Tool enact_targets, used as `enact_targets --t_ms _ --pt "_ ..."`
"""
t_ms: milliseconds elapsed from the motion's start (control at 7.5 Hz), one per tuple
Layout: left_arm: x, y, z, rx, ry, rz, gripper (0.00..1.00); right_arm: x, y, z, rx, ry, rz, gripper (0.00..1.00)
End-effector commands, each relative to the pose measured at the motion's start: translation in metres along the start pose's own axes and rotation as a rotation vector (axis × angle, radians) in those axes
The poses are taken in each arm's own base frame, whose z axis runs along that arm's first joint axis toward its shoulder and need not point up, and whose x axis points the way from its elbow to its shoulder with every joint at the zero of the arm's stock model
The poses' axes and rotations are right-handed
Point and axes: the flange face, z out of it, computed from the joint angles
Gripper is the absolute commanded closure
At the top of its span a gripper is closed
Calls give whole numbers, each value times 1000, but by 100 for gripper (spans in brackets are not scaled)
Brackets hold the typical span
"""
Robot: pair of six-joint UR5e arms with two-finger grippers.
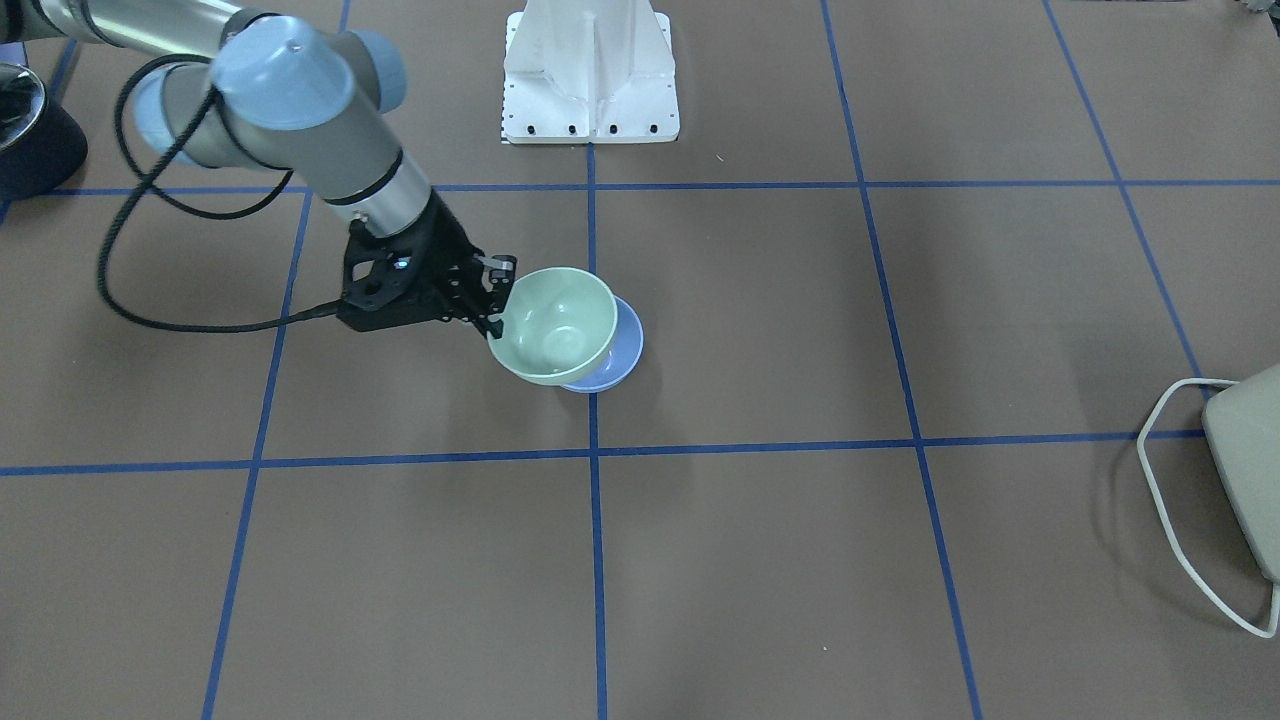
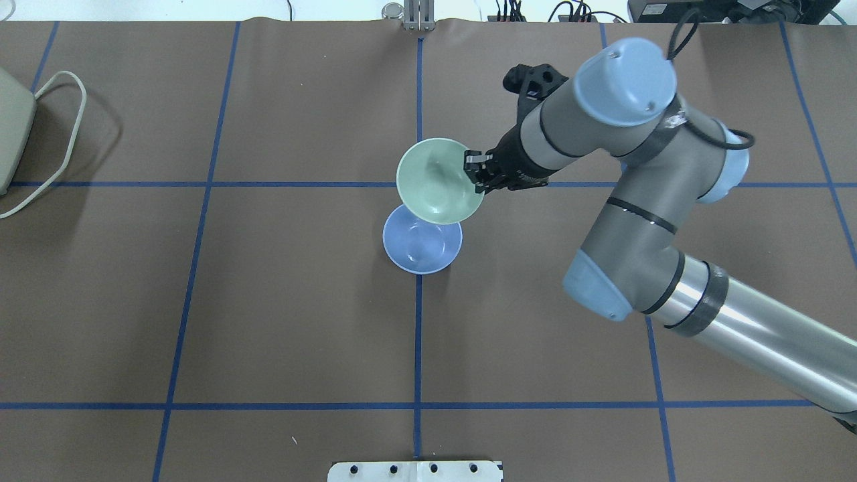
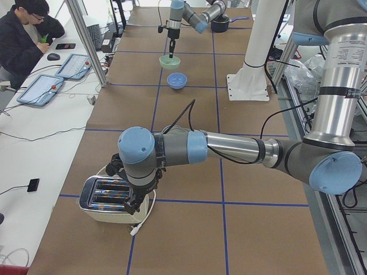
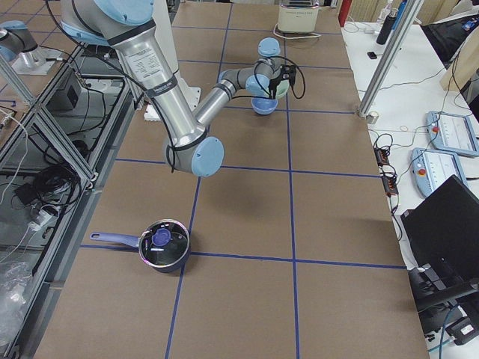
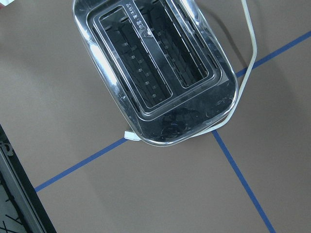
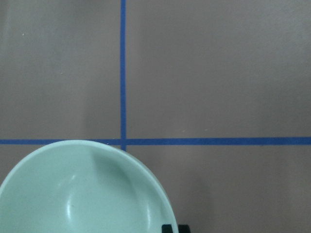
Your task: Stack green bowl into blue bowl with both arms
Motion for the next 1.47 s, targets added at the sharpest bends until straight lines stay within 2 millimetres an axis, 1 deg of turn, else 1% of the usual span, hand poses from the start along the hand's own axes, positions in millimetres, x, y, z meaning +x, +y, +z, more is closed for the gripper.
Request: enact_targets --t_ms 0,133,400,667,933,1333 --pt "0 6 4 -5 5 -5 2 -19 34 38 -17 70 -9 100" --pt "0 10 7 -8 8 -9 2 -16 41 56 -29 97 -11 100" --pt "0 11 8 -9 9 -10 2 -13 41 66 -30 113 -15 100" --pt "0 11 8 -5 5 -5 2 -11 37 77 -35 133 -16 100" --pt "0 11 8 -4 5 -4 2 -10 41 81 -43 138 -18 100" --pt "0 11 8 -3 4 -3 2 -12 42 80 -43 128 -18 100"
